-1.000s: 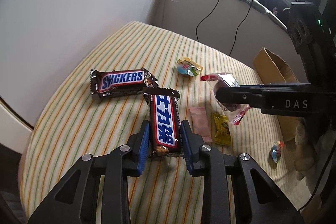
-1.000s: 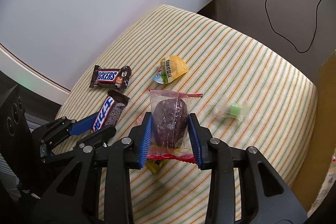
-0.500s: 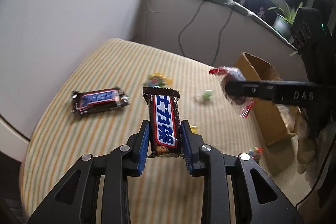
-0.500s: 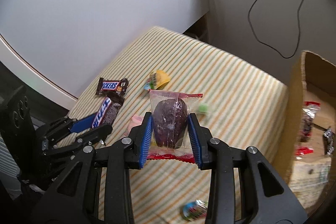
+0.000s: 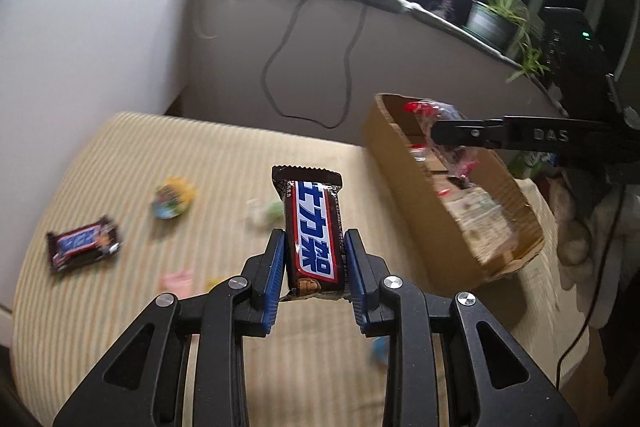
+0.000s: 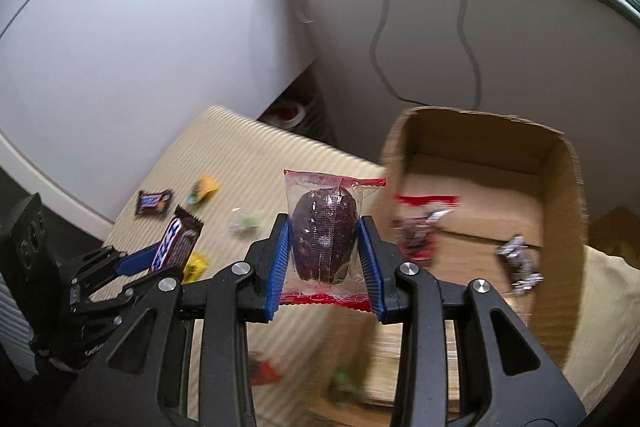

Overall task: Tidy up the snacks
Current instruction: 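Carry both snacks over the box and open both grippers to drop them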

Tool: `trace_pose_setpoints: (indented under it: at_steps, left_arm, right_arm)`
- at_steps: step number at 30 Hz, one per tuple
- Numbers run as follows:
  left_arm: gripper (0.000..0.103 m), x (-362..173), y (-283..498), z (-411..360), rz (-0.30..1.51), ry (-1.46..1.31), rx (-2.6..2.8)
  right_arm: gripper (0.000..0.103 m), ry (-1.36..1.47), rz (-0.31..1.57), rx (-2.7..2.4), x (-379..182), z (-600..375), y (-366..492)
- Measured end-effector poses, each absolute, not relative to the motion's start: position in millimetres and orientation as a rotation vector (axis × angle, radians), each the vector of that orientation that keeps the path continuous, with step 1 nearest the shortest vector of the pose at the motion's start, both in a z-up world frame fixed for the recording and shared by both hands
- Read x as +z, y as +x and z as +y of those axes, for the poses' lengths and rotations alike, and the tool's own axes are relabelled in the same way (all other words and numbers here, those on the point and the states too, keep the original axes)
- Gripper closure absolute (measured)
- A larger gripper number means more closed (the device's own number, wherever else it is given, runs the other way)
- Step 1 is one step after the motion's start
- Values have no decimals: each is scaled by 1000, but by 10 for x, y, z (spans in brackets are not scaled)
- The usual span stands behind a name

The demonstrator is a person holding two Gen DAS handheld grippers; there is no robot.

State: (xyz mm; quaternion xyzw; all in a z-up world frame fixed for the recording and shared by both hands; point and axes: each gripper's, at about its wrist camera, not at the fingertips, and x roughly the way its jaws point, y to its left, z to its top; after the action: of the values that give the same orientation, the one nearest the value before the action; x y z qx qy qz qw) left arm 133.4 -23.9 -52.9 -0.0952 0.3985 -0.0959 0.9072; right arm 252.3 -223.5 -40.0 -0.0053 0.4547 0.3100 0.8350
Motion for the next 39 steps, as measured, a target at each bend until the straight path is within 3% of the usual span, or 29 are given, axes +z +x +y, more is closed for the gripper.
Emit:
trace_pose_setpoints:
  at_steps: [17, 39]
  left_arm:
    - [75, -307, 1943, -1294, 799, -83, -351]
    - [75, -510, 2287, -1848, 861, 37, -417]
  right_arm:
    - [68, 54, 990, 500, -686, -3124, 3133]
    - [68, 45, 1039, 463, -884, -3229, 3635]
